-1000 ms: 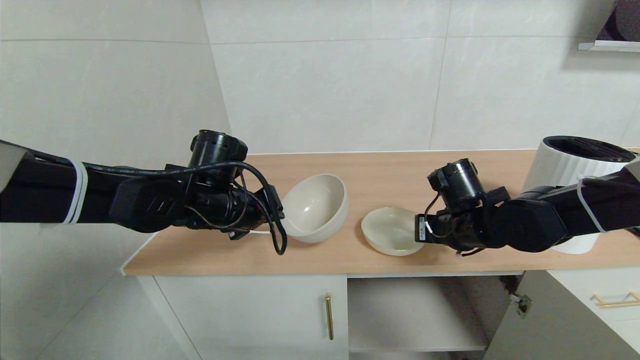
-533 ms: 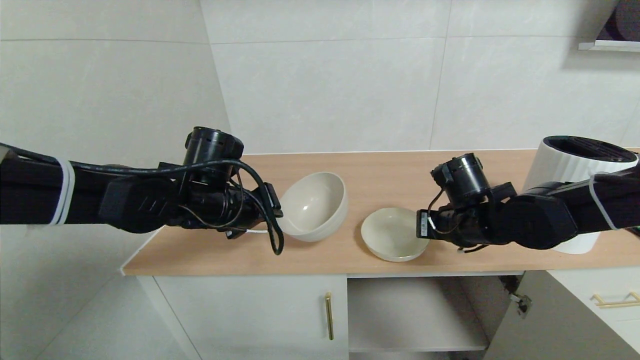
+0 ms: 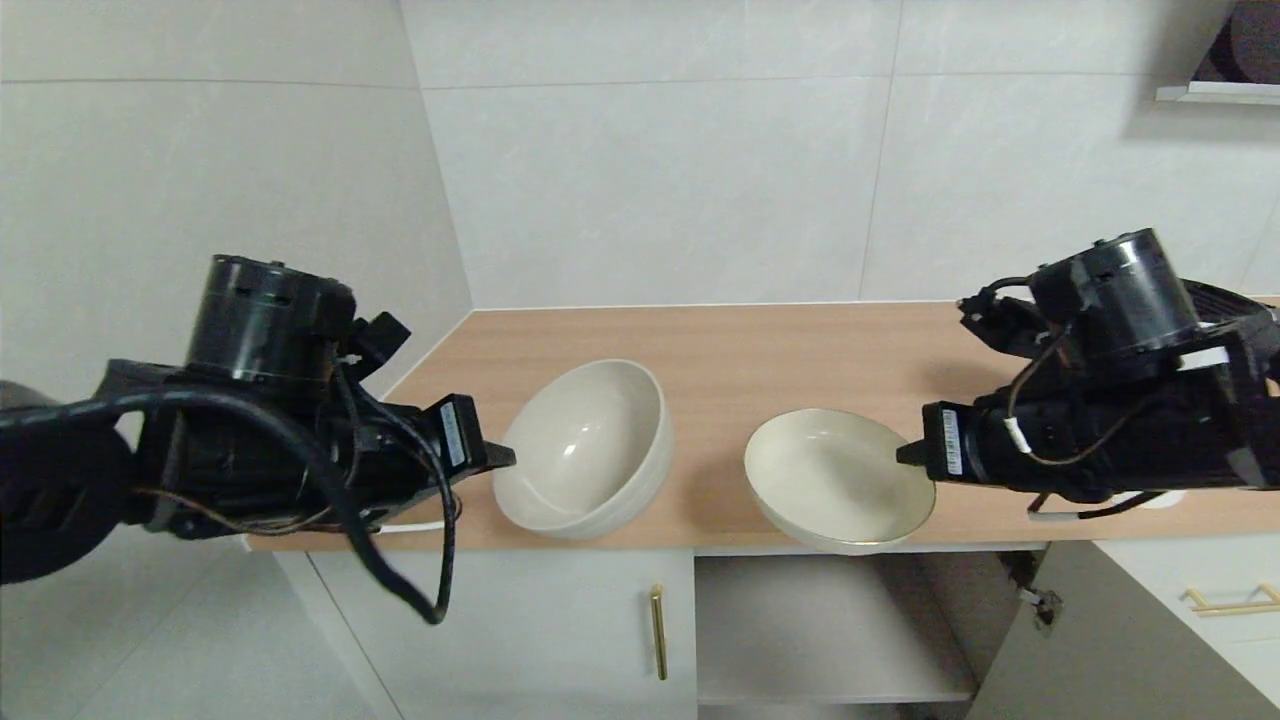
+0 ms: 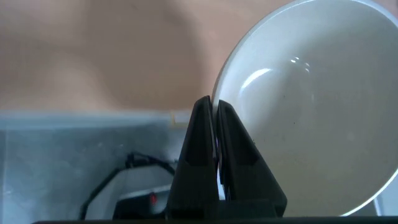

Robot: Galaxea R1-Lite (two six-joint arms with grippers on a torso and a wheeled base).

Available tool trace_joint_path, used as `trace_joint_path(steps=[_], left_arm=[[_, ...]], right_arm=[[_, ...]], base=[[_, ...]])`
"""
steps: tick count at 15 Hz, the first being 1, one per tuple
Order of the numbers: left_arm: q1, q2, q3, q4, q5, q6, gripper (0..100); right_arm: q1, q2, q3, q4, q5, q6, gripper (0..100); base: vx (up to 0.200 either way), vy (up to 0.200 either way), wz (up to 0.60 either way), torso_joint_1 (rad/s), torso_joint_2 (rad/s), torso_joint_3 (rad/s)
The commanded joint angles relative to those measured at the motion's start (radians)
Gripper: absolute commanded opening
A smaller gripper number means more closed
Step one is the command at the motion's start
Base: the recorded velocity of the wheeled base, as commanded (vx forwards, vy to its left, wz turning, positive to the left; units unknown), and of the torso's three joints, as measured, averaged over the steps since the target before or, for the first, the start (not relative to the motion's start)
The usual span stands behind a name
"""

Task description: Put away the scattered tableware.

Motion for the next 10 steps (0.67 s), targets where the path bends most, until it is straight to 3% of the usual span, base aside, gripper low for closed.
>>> trace_joint_path(steps=[1,5,9,10], left_arm=[[0.0,-0.161,0.116,-0.006,-0.052,0.004,0],[-0.004,-0.159,0.194,-0.013,-0.055,0.018,0],[-0.032,-0.156,0.211,-0.024,-0.054,0.034,0],[-0.032,-0.155,0.209,-0.025,-0.054,0.034,0]], right_arm=[[0.011,-0.172,0.113,0.015,0.03,-0.001,0],[0.009,-0.29,0.275,0.0,0.102,-0.083,0],[-0.003,-0.278,0.326,-0.081,0.102,-0.09,0],[-0.004,-0.275,0.334,-0.094,0.099,-0.091,0]], base=[[0.0,0.0,0.0,0.0,0.0,0.0],[0.0,0.0,0.0,0.0,0.0,0.0],[0.0,0.0,0.0,0.0,0.0,0.0],[-0.2,0.0,0.0,0.002,0.0,0.002]])
